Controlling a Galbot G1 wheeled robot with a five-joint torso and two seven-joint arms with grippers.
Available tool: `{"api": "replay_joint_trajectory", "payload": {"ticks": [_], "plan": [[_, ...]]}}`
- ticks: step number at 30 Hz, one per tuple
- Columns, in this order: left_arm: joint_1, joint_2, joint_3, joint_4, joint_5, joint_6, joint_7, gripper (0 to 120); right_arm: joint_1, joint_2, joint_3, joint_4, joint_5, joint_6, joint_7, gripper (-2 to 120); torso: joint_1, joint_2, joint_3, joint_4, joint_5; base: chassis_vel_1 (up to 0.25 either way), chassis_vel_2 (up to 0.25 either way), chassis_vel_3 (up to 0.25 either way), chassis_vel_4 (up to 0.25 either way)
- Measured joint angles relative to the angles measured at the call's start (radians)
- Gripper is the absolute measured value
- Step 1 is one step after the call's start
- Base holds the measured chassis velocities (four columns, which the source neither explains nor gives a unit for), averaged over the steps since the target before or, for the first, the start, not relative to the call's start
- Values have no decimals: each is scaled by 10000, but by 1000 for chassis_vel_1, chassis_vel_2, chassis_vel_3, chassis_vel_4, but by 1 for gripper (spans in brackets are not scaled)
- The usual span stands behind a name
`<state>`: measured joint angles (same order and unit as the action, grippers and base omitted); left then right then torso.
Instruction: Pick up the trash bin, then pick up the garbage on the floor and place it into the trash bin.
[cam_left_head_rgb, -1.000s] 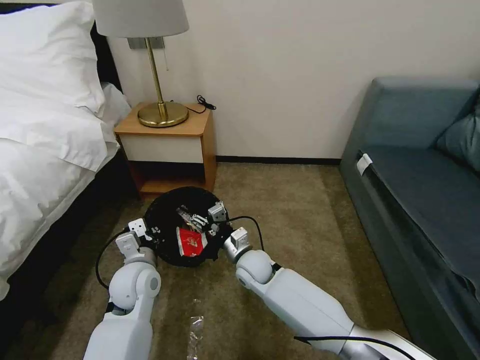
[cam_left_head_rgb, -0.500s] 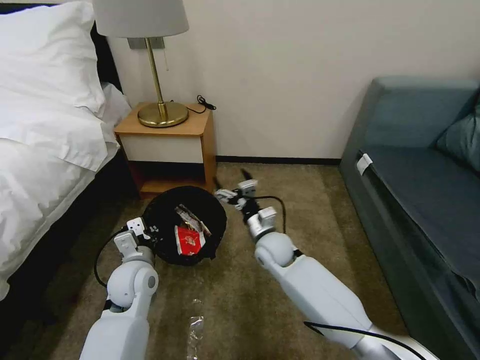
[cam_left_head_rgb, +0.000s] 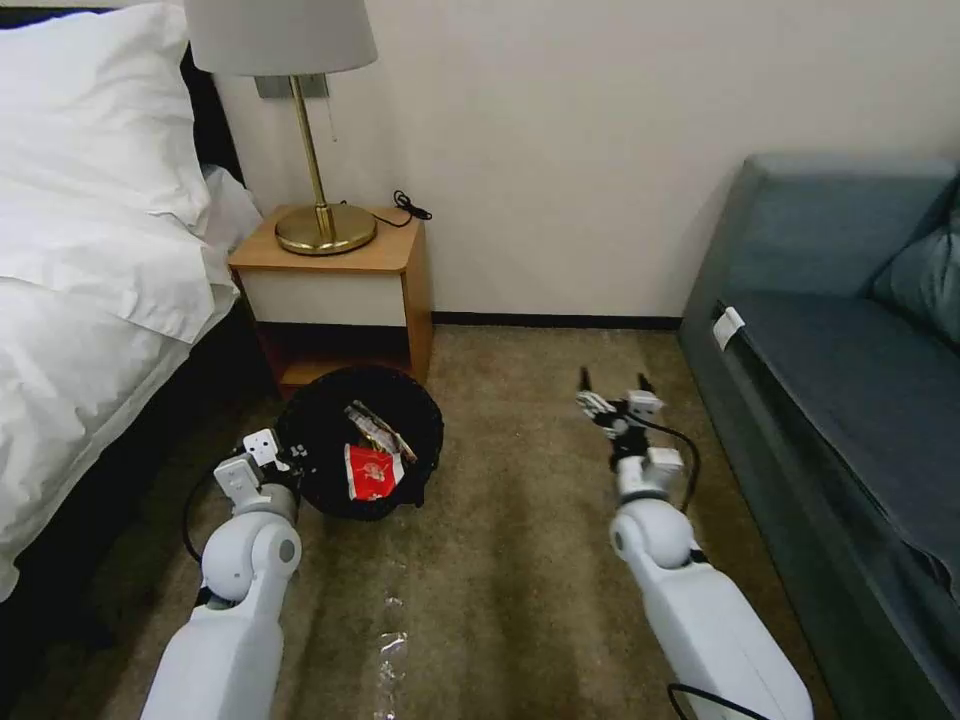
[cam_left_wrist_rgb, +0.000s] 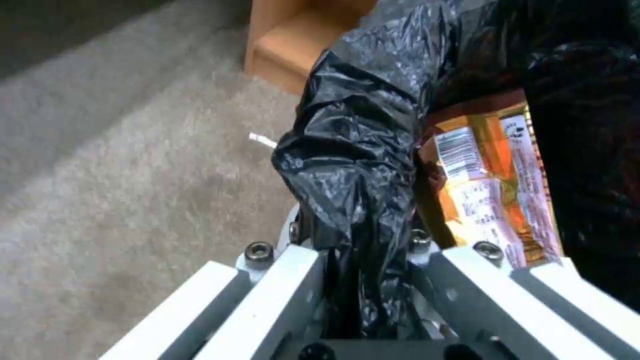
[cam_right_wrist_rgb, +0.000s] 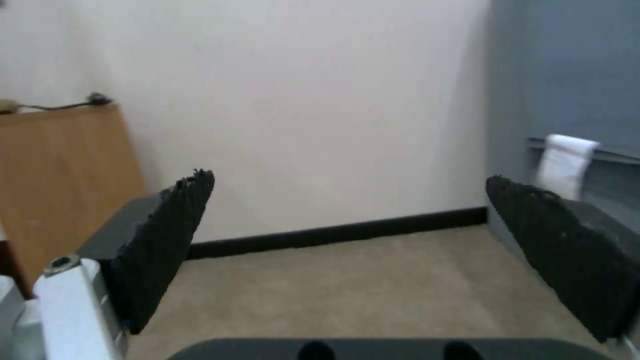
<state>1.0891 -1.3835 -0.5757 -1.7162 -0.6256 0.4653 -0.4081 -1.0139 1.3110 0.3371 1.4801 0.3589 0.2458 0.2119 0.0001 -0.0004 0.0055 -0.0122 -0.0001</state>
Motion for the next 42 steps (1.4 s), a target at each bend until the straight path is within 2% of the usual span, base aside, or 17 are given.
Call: {"api": "replay_joint_trajectory", "payload": {"ticks": [3, 5, 10, 12, 16, 20, 24, 26, 30, 32, 34, 35, 38, 39, 40, 41, 42], "plan": [[-276, -105, -46, 511, -133, -75, 20, 2, -181, 8, 209, 14, -6, 60, -61, 100, 0, 0, 1, 1, -1, 0, 0, 0, 0], [-722, -236, -90, 1192, -222, -89, 83, 2, -391, 52, 374, 12, -98, 205, -202, 100, 0, 0, 1, 2, 0, 0, 0, 0, 0], [-1328, -512, -94, 1977, -338, -84, 79, 2, -710, 168, 466, -10, -152, 364, -370, 100, 0, 0, 1, 1, 0, 0, 0, 0, 0], [-1771, -692, -110, 2667, -419, -86, 37, 2, -909, 247, 492, -78, -240, 518, -530, 100, 0, -1, 1, -2, 0, 0, 0, 0, 0], [-1836, -728, -151, 2837, -436, -94, 27, 3, -915, 259, 491, -89, -223, 537, -564, 100, 0, 0, -1, 4, 5, 0, 0, 0, 0], [-1732, -718, -168, 2802, -432, -99, 25, 16, -825, 213, 485, -93, -134, 539, -590, 100, 0, 1, 0, 4, 1, 0, 0, 0, 0], [-1557, -685, -154, 2586, -323, -115, 37, 26, -744, 202, 480, -114, -86, 538, -591, 100, 0, 0, 1, -1, -4, 0, 0, 0, 0], [-1106, -512, -157, 1892, 565, -582, 423, 41, -642, 248, 407, -235, -101, 538, -615, 100, 0, 0, 1, 4, -4, 0, 0, 0, 0], [-852, -348, -147, 1265, 888, -796, 559, 52, -613, 297, 342, -331, -116, 537, -637, 100, 0, 0, 1, 4, -1, 0, 0, 0, 0], [-564, -128, -148, 437, 1109, -860, 637, 63, -617, 325, 313, -365, -150, 537, -647, 100, 0, 0, 0, 1, 0, 0, 0, 0, 0], [-455, -56, -157, 152, 1220, -868, 667, 65, -623, 335, 317, -365, -155, 537, -650, 100, 0, 0, 0, 1, 0, 0, 0, 0, 0], [-199, 80, -180, -409, 1558, -915, 776, 71, -631, 360, 363, -347, -155, 537, -651, 100, 0, 0, 0, 3, 0, 0, 0, 0, 0], [31, 169, -237, -810, 1982, -1020, 985, 79, -634, 370, 424, -305, -155, 538, -651, 100, -1, 0, 0, 2, 0, 0, 0, 0, 0], [116, 202, -269, -931, 2186, -1079, 1112, 83, -635, 371, 458, -287, -162, 537, -651, 100, 0, 1, 0, 2, 0, 0, 0, 0, 0], [388, 330, -389, -1196, 2820, -1397, 1812, 91, -634, 369, 559, -257, -202, 535, -651, 100, 0, 0, 0, 3, 0, 0, 0, 0, 0], [388, 330, -389, -1196, 2820, -1397, 1812, 91, -634, 369, 559, -257, -202, 535, -651, 100, 0, 0, 0, 3, 0, 0, 0, 0, 0], [569, 491, -428, -1211, 3363, -1963, 2628, 97, -613, 370, 661, -278, -343, 523, -668, 100, 0, 0, 0, 2, -1, 0, 0, 0, 0]]}}
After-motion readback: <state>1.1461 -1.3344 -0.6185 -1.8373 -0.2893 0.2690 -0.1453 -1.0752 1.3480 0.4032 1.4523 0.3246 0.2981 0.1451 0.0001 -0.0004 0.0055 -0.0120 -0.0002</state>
